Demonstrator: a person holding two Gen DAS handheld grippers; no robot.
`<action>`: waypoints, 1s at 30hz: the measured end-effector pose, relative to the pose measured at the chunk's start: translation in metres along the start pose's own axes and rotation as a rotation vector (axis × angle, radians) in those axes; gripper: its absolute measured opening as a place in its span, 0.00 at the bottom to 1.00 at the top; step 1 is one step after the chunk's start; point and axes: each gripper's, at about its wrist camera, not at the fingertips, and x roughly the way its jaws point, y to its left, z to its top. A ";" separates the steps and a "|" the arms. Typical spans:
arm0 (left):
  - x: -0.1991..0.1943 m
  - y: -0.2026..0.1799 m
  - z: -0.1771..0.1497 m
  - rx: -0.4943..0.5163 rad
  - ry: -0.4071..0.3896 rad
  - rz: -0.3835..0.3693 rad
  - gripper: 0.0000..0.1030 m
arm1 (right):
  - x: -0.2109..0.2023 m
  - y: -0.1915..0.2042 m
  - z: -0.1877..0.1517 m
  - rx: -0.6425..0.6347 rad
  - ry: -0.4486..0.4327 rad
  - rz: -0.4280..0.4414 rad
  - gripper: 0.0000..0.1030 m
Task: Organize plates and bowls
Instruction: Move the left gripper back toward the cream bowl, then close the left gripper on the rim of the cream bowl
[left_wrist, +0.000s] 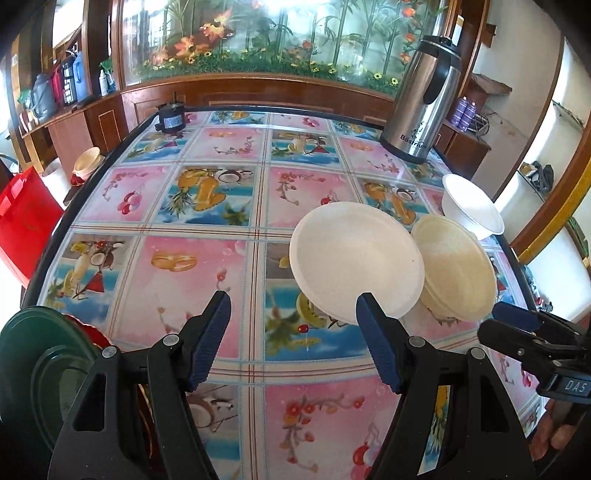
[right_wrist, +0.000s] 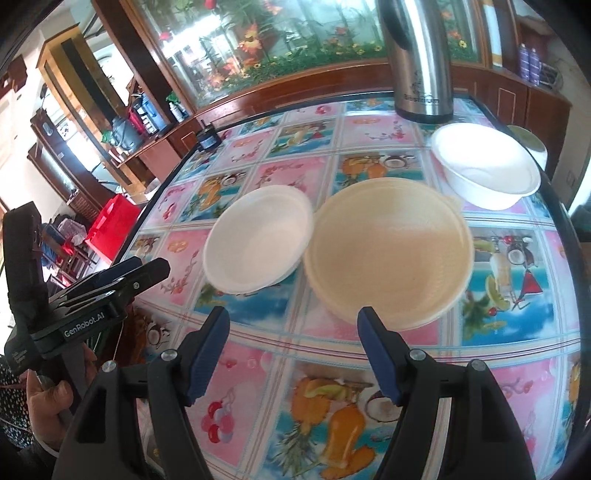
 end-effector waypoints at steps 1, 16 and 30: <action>0.002 -0.001 0.001 -0.003 0.006 -0.002 0.69 | -0.001 -0.003 0.001 0.005 -0.002 0.000 0.70; 0.019 -0.023 0.015 0.008 0.031 -0.006 0.69 | -0.024 -0.054 0.010 0.090 -0.050 -0.059 0.71; 0.057 -0.099 0.061 0.099 0.093 -0.067 0.69 | -0.023 -0.092 0.006 0.147 -0.037 -0.081 0.72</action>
